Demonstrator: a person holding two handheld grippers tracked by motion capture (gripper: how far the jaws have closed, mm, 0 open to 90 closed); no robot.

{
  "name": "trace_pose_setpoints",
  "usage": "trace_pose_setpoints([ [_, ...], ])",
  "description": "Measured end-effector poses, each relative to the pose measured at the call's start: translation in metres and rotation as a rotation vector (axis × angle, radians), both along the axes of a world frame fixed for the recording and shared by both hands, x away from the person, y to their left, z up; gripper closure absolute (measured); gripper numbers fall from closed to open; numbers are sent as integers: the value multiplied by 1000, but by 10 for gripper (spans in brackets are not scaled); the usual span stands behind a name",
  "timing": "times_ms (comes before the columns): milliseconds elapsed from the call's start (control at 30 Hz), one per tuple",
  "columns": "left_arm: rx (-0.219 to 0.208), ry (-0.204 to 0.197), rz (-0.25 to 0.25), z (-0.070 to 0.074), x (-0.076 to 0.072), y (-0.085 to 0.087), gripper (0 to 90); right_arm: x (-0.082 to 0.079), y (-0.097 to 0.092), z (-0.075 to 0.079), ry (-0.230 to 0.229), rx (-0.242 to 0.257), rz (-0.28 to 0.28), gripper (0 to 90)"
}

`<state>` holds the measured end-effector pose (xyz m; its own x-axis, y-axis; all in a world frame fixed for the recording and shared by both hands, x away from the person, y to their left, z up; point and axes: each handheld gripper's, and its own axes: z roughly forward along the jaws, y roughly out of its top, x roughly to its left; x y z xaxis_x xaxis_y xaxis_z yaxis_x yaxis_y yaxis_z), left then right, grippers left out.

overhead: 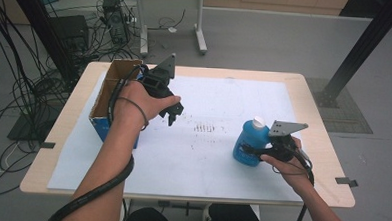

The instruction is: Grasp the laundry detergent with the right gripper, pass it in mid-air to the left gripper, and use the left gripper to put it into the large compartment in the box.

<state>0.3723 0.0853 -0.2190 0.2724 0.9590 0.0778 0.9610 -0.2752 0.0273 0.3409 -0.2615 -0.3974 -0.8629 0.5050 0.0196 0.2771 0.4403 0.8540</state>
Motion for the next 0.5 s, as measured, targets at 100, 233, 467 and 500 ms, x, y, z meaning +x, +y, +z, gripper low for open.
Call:
trace_pose_setpoints([
  [100, -1, 0, 1, 0, 1, -1, 59, 0, 0, 0, 0, 1, 2, 429],
  [233, -1, 1, 1, 0, 1, -1, 59, 0, 0, 0, -2, 4, -1, 432],
  [467, 2, -1, -2, 0, 1, -1, 59, 0, 0, -1, -2, 6, -1, 439],
  [500, 2, -1, -2, 0, 1, -1, 59, 0, 0, 0, -2, 5, -1, 440],
])
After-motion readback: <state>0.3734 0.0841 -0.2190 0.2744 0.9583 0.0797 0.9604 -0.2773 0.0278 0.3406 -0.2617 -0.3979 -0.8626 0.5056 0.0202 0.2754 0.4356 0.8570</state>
